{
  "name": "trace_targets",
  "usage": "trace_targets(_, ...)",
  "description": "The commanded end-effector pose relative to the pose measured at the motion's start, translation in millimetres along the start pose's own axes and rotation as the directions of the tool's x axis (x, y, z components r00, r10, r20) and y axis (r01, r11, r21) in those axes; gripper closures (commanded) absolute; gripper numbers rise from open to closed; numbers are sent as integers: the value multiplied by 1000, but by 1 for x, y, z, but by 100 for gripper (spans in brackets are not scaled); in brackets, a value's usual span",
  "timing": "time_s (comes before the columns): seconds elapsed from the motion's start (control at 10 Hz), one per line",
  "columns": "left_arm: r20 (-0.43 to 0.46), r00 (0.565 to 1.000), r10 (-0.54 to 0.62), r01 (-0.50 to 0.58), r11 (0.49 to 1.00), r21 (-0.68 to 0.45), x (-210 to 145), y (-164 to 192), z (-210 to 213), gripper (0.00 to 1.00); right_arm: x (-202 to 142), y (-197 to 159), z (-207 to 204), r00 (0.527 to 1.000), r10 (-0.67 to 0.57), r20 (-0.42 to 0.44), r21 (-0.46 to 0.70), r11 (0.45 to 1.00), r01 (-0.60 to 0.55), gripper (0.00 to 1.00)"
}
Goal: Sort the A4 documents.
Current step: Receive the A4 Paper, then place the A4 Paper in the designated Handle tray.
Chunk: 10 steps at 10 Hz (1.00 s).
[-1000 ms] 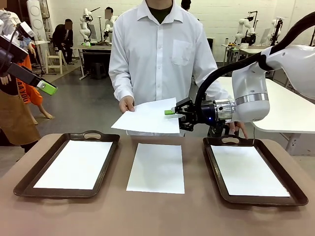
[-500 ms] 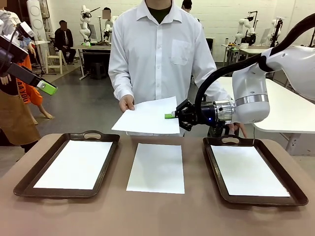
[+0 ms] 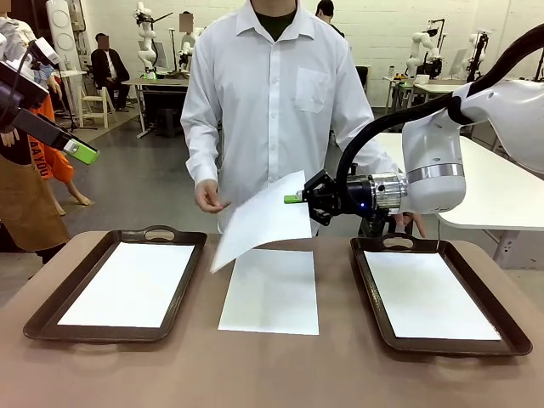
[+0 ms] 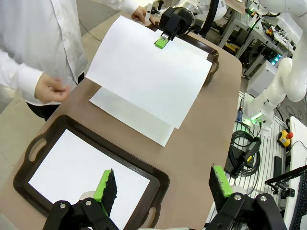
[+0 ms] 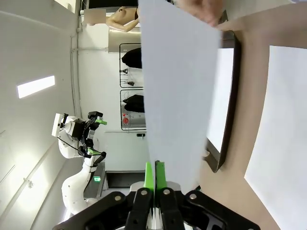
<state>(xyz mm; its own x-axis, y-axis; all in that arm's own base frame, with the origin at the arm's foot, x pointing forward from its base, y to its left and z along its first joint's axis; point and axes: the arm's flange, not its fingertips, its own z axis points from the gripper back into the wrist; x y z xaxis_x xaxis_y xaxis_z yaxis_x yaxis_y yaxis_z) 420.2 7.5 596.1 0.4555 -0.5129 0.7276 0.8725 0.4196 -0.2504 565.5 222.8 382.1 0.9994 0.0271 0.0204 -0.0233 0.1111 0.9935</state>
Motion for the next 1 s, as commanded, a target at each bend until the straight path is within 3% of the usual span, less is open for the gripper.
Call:
trace_targets(0.0,-3,1000,-4,4,1000,1,0,-1,1,0,1,-1,-1,1000,0,9,-8,1000,0,100)
trace_targets(0.9,-3,1000,-4,4,1000,1,0,-1,1,0,1,-1,-1,1000,0,9,-8,1000,0,100)
